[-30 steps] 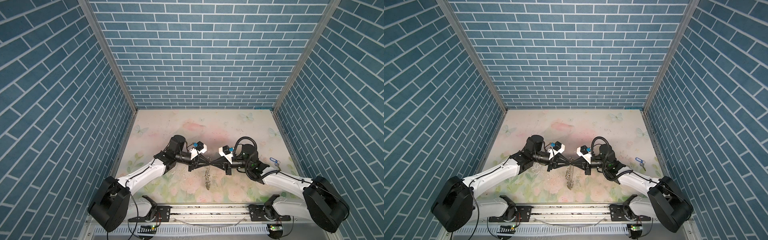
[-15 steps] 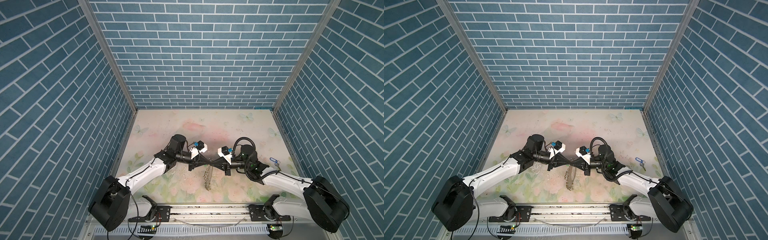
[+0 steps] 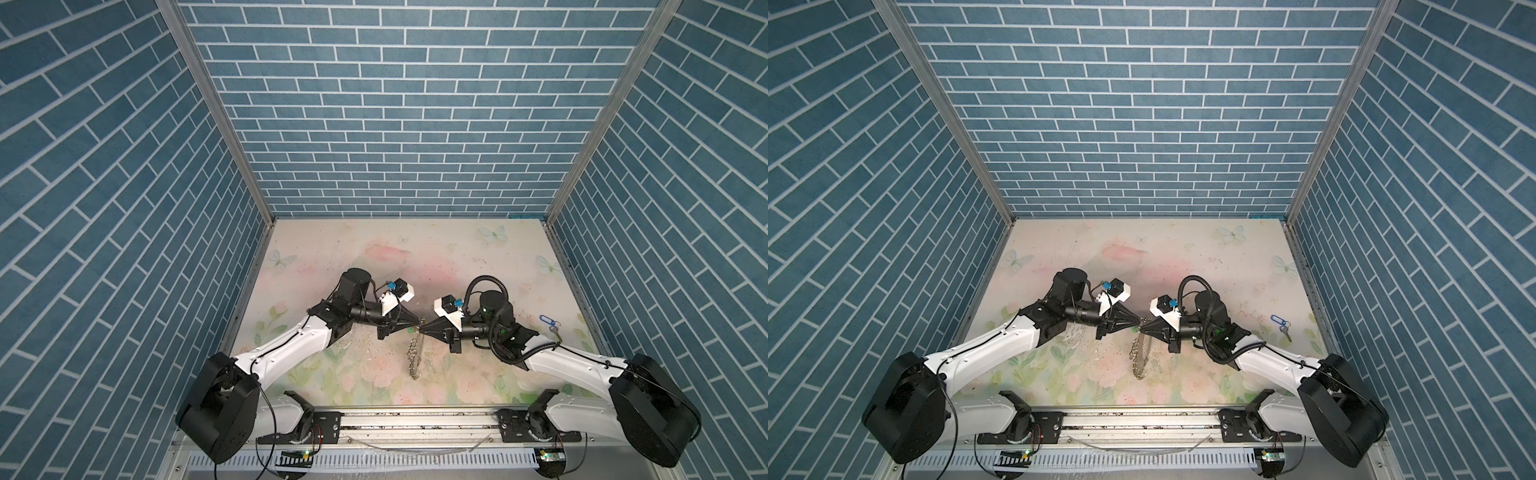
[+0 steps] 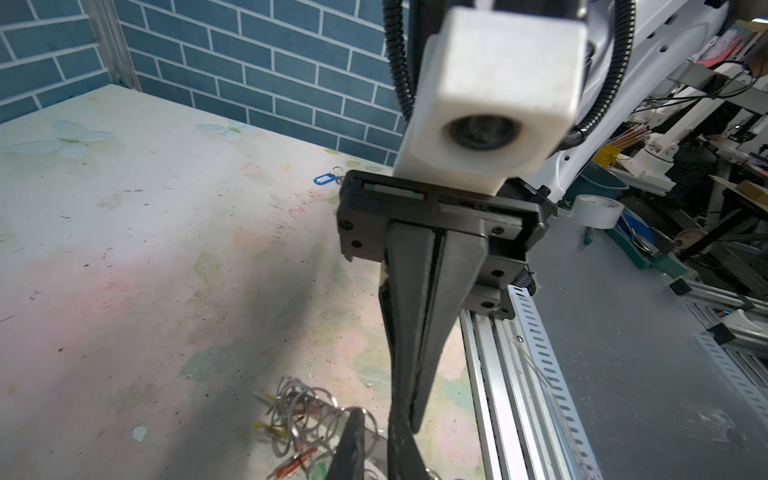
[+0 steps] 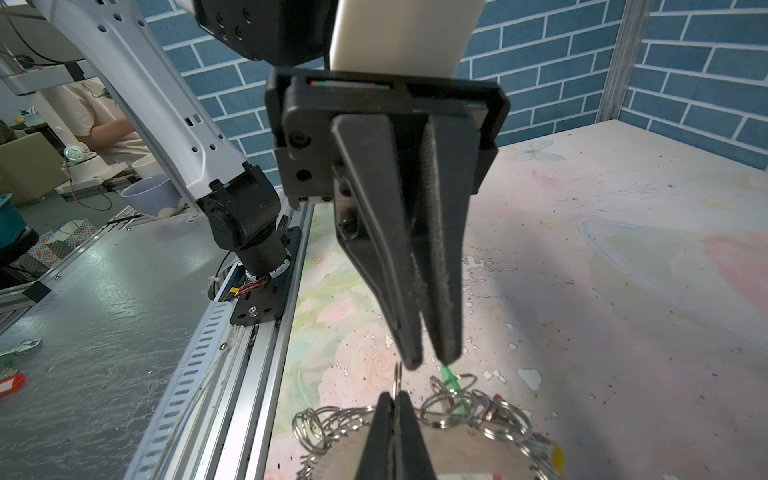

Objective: Put the keys on the keyring

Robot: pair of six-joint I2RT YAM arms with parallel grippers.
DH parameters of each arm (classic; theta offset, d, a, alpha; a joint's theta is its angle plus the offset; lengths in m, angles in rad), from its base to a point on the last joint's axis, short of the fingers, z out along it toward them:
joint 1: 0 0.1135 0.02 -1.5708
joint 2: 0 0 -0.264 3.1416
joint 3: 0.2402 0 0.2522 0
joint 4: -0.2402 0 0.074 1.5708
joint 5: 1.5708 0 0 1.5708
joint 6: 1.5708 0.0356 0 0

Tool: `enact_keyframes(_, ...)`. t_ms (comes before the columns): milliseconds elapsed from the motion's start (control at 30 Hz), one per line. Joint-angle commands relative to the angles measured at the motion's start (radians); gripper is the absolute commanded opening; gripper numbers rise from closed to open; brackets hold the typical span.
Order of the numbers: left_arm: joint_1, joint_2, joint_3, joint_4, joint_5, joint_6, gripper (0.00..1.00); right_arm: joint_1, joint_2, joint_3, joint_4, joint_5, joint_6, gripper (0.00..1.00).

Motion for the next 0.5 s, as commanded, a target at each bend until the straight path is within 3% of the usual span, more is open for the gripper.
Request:
enact_keyframes(0,0.009,-0.019,-0.006,0.021,-0.025,-0.012,0.17,0.008,-0.035,0.013,0.027,-0.013,-0.048,0.00)
enact_keyframes(167,0.011,-0.058,-0.043,0.063,-0.022,-0.010,0.22,0.006,-0.054,-0.007,0.070,0.021,-0.023,0.00)
enact_keyframes(467,0.028,-0.125,-0.161,0.299,0.066,-0.053,0.26,-0.039,-0.034,-0.085,0.377,0.019,0.154,0.00)
